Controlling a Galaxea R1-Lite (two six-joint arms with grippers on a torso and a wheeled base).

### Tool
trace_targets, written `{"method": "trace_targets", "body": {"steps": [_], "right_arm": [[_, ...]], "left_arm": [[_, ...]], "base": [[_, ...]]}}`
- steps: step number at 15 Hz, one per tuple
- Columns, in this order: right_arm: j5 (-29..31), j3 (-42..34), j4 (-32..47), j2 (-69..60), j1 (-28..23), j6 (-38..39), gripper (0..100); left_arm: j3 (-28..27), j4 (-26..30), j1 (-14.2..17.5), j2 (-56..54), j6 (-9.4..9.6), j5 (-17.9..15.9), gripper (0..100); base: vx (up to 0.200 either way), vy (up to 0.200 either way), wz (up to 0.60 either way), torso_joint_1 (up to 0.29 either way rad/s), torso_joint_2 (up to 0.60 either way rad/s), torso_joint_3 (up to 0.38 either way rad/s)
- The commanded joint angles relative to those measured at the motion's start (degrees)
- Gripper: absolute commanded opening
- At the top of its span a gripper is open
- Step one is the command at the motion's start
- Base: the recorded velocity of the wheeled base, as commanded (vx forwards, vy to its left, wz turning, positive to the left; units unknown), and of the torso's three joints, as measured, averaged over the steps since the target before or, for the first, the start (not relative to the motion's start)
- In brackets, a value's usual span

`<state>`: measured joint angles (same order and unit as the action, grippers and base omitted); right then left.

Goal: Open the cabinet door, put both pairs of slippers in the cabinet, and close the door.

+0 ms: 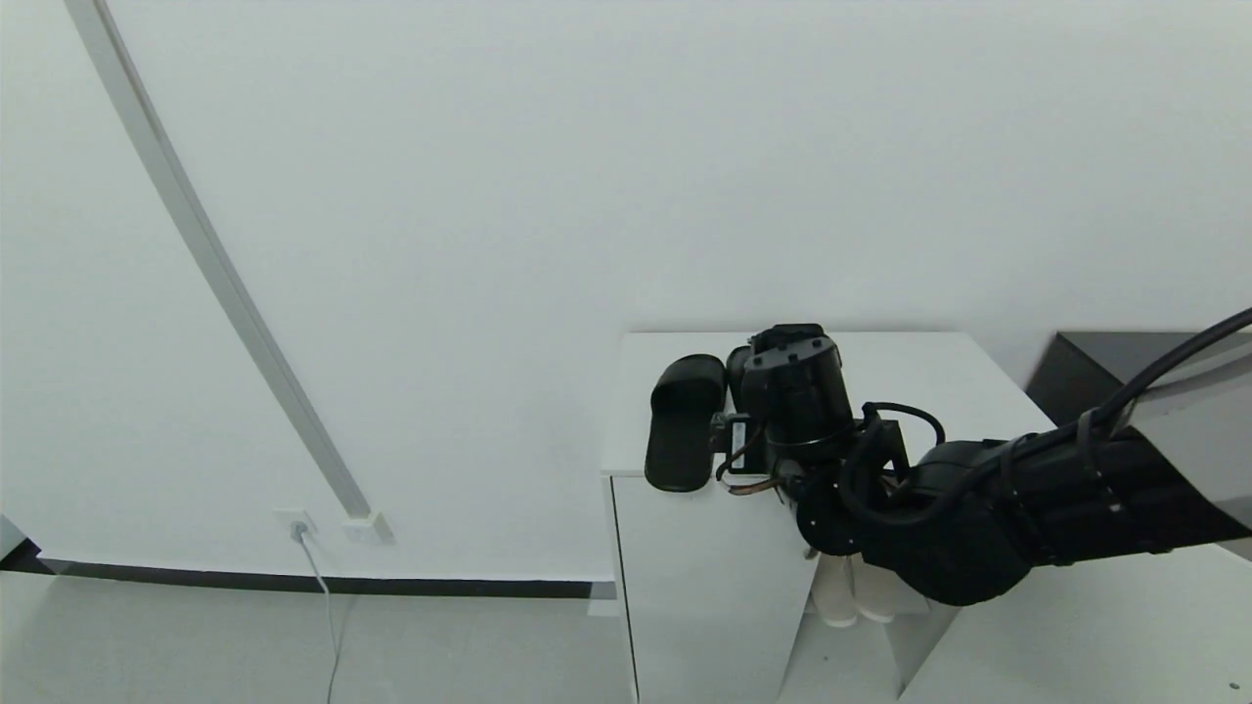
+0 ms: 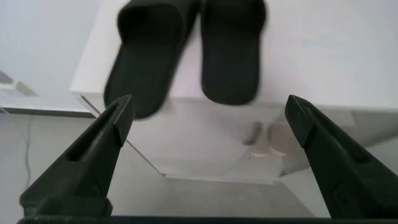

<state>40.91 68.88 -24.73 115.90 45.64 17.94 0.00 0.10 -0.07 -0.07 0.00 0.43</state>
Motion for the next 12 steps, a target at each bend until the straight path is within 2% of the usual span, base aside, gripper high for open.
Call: {"method": "trace_targets", "body": {"steps": [1, 2, 4, 7, 12], "right_arm": [[0.05, -0.59, -0.31, 1.97, 0.24, 0.42, 100], [-0.04, -1.03, -0.49, 2.67, 0.59, 0.86, 100], [-0.04, -1.29, -0.93, 4.07, 0.68, 1.22, 100], [-0.83, -0.85, -5.76, 7.68, 0.15, 0.25, 100], [-3.82, 1.52, -14.2, 12.95, -3.89, -6.08, 100]], "left_arm": [[0.0, -0.01, -0.01, 0.07, 0.0, 0.1, 0], [0.0, -0.01, -0.01, 0.07, -0.09, 0.1, 0], [0.0, -0.01, -0.01, 0.07, -0.44, 0.36, 0], [0.0, -0.01, -0.01, 0.07, -0.53, 0.36, 0], [0.0, -0.01, -0.01, 0.07, -0.62, 0.36, 0]], "base": [[0.2, 0.0, 0.0, 0.002, 0.01, 0.007], [0.2, 0.0, 0.0, 0.002, 0.0, 0.002], [0.0, 0.0, 0.0, 0.0, 0.0, 0.0], [0.0, 0.0, 0.0, 0.0, 0.0, 0.0], [0.0, 0.0, 0.0, 0.0, 0.0, 0.0]]}}
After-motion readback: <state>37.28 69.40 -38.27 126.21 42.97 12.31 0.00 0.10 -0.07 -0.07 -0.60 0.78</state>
